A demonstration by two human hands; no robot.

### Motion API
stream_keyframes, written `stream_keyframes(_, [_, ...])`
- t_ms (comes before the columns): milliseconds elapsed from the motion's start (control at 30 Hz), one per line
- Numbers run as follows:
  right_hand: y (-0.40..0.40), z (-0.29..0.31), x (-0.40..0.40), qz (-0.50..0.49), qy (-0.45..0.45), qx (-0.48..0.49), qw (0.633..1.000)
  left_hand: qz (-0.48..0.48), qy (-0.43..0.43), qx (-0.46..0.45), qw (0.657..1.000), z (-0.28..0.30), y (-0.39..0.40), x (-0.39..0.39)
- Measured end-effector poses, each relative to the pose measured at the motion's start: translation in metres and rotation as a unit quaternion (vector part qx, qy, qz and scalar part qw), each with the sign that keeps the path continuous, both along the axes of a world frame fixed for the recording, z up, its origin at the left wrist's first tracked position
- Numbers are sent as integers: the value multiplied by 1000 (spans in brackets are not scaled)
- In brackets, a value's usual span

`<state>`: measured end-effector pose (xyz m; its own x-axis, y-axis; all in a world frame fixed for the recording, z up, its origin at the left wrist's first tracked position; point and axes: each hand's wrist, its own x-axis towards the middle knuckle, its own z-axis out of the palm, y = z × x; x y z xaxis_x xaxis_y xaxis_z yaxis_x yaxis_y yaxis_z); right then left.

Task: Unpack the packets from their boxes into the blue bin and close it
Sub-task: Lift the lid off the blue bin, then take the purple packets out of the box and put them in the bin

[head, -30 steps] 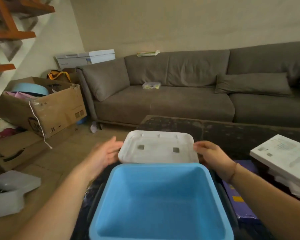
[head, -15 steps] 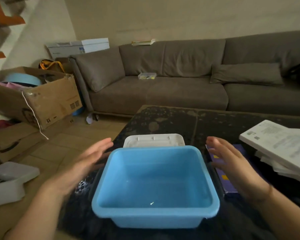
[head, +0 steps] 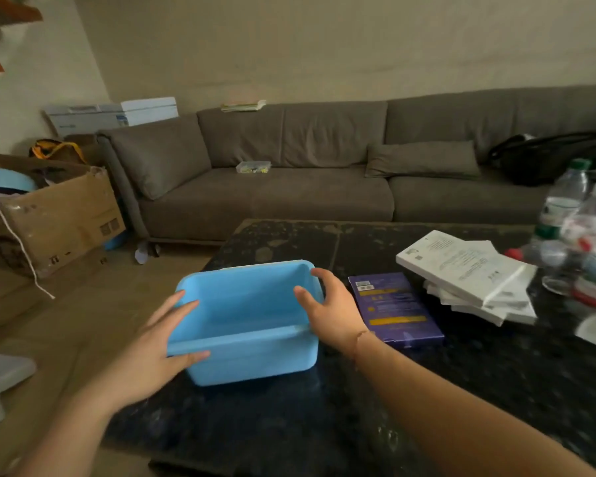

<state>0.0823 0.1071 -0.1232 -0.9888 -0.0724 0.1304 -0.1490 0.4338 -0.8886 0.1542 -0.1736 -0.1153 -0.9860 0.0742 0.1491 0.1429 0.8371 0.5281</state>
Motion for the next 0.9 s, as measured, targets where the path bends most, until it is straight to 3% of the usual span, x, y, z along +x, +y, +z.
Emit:
stream_keyframes(67, [1,4,-5,-2,-5,-13,1000,44,-31,-25,998,5,7,-1])
stream_keyframes(167, [24,0,4,-27,11,-33,999,65,-90,-163,980,11,16,3])
stream_keyframes(200, [40,-7,8,-48,15,3,999,53,-80,-188,977,13,23,5])
stream_keyframes(267, [81,-26,17,-74,12,206,976,8,37,-186,982,17,49,9])
stream_keyframes(333, [120,-45,25,-48,-45,388,919,-41,199,-163,966,17,83,12])
stream_keyframes(400, [143,-56,34,-17,-96,440,893,-116,310,-135,934,10,121,15])
stream_keyframes(467, [152,-63,43,-12,-83,437,895,-211,348,-127,904,-8,155,19])
stream_keyframes(567, [149,-69,71,-30,-26,476,879,-277,251,-132,918,-46,188,24])
stream_keyframes(700, [130,-70,128,2,88,485,870,-170,27,-116,978,-81,200,27])
stream_keyframes(800, [120,-61,150,23,163,454,876,-137,-10,-119,983,-86,204,33])
stream_keyframes(900, [124,-35,106,26,104,413,905,-102,-29,-129,986,-81,215,40])
